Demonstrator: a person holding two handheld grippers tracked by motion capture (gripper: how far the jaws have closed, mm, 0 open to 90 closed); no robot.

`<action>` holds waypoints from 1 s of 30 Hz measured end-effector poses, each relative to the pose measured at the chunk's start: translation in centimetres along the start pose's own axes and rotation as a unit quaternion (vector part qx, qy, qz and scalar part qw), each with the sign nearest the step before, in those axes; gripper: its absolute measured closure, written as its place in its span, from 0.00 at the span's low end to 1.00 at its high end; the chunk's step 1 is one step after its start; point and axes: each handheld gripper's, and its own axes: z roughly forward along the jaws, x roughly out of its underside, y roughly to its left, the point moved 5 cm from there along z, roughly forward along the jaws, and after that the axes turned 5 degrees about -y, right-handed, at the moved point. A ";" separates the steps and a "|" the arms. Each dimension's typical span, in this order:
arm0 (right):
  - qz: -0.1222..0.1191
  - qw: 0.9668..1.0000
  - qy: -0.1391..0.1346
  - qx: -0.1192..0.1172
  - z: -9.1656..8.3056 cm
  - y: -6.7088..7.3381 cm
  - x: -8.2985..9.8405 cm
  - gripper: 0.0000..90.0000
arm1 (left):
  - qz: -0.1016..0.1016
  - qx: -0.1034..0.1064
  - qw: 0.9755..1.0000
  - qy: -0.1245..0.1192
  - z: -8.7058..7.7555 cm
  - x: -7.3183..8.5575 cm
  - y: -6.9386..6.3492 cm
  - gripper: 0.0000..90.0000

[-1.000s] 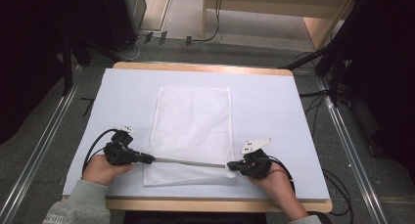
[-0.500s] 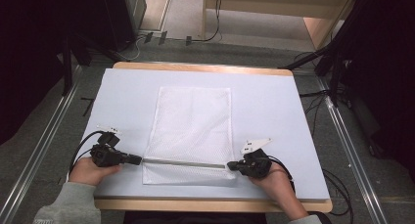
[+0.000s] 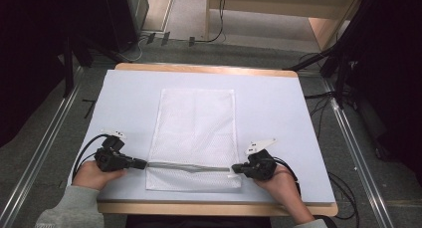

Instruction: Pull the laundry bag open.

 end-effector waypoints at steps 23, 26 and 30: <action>0.026 0.998 -0.059 0.022 -1.9 -1.2 -1.3 0.64 | 0.065 -0.043 0.994 -0.078 -0.7 -1.3 -0.4 0.49; 0.028 0.997 -0.066 0.030 -2.1 -1.6 -1.3 0.59 | 0.068 -0.060 0.992 -0.091 -1.0 -1.5 -0.1 0.46; 0.031 0.996 -0.078 0.043 -2.5 -2.3 -1.4 0.52 | 0.063 -0.079 0.990 -0.103 -1.4 -1.7 0.7 0.43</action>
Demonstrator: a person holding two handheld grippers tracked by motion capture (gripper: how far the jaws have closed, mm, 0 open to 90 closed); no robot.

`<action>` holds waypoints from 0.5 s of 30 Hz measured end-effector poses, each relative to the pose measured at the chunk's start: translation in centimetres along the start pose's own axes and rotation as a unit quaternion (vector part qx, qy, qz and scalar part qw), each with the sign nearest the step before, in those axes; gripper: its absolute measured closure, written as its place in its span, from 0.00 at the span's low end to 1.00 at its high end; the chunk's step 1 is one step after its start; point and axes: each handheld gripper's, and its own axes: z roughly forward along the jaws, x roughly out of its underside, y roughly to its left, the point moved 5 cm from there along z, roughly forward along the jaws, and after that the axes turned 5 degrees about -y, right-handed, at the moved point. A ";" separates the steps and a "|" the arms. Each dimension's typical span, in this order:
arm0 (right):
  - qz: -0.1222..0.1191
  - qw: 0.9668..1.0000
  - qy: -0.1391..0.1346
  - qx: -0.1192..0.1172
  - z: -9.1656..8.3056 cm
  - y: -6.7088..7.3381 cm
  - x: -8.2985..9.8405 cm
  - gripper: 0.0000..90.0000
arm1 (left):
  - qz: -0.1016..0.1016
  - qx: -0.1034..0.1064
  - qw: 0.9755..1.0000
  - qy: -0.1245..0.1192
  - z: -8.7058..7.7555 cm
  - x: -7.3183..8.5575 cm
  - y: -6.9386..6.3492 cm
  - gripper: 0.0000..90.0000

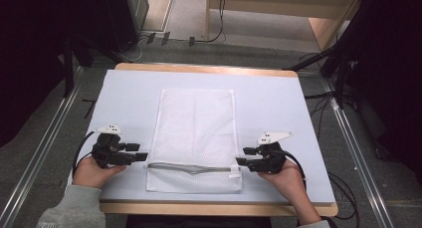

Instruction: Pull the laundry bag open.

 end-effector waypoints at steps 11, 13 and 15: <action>0.037 0.998 -0.020 0.044 -1.1 -2.7 0.4 0.41 | -0.005 -0.044 0.999 -0.019 -0.5 -0.2 2.0 0.38; 0.041 0.998 -0.024 0.049 -1.3 -3.1 0.4 0.40 | -0.007 -0.052 0.998 -0.019 -0.6 -0.2 2.2 0.37; 0.045 0.997 -0.025 0.051 -1.4 -3.4 0.5 0.40 | -0.009 -0.058 0.998 -0.019 -0.7 -0.2 2.6 0.37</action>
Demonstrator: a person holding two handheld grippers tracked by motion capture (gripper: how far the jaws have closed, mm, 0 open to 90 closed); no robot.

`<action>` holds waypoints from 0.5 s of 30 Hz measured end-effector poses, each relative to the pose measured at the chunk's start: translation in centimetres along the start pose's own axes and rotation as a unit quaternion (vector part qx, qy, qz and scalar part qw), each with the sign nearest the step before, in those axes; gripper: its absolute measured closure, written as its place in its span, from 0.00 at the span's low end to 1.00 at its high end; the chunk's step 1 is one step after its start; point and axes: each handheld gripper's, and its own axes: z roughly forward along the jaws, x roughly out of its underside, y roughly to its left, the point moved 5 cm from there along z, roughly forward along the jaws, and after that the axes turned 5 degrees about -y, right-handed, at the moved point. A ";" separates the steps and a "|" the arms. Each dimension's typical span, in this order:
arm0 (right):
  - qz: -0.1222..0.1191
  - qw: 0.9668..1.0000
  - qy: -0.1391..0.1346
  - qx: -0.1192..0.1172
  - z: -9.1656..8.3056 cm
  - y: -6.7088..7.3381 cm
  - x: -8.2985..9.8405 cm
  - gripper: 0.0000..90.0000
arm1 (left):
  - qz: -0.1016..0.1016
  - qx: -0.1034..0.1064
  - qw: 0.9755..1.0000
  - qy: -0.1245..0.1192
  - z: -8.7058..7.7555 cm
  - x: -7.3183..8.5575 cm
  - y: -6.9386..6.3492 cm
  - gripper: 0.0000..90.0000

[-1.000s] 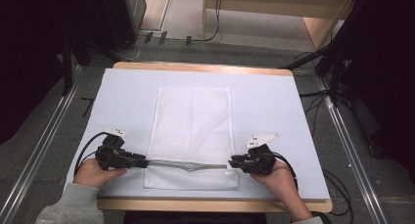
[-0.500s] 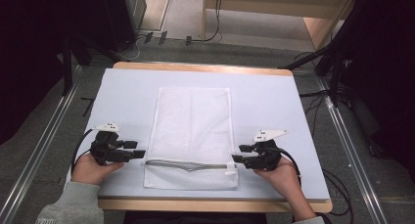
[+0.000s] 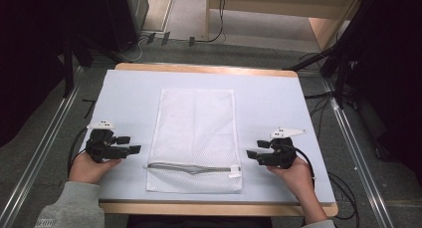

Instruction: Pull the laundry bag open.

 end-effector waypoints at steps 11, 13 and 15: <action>0.017 1.000 -0.002 0.025 -0.3 -2.0 0.4 0.39 | -0.011 -0.029 1.000 -0.002 0.0 0.0 1.4 0.33; 0.018 0.999 0.000 0.027 -0.2 -2.1 0.4 0.39 | -0.009 -0.025 1.000 -0.001 0.1 -0.1 1.5 0.33; 0.016 1.000 0.002 0.027 -0.1 -2.1 0.5 0.39 | -0.008 -0.027 1.000 -0.001 0.2 -0.1 1.5 0.32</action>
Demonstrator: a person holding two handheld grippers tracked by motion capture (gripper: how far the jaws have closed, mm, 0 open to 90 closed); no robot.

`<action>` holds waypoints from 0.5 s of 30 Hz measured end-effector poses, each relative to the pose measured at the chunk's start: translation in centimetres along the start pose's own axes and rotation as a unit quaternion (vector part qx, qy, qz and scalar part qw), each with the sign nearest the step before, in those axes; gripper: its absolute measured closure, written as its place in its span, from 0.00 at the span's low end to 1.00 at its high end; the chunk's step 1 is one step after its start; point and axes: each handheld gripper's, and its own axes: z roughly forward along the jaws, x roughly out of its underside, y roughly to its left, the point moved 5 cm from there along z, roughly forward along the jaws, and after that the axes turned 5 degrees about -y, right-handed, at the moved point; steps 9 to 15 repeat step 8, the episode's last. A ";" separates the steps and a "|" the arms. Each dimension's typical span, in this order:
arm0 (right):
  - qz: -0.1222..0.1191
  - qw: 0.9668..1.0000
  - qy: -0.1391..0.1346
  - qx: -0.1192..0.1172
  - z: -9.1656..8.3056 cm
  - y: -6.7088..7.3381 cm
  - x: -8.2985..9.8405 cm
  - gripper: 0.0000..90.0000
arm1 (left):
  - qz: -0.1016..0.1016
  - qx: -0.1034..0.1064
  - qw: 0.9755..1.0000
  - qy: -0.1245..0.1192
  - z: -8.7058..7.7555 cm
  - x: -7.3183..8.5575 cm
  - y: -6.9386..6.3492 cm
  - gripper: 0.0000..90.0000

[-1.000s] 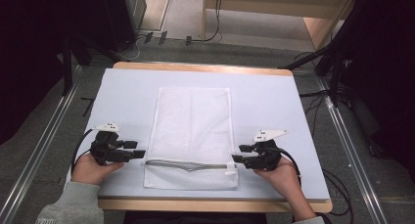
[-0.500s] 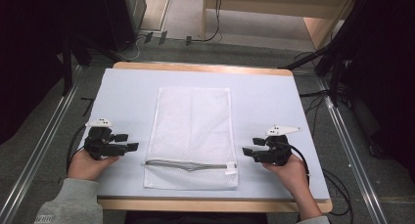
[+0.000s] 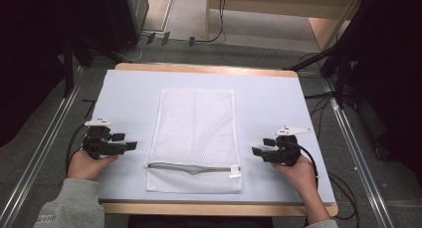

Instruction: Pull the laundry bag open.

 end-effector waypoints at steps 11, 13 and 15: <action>-0.003 1.000 0.003 0.005 0.0 -0.1 0.2 0.35 | 0.005 -0.007 1.000 0.009 0.4 0.1 0.0 0.29; -0.003 1.000 0.003 0.005 0.0 -0.1 0.2 0.35 | 0.005 -0.007 1.000 0.009 0.4 0.1 0.0 0.29; -0.003 1.000 0.003 0.005 0.0 -0.1 0.2 0.35 | 0.005 -0.007 1.000 0.009 0.4 0.1 0.0 0.29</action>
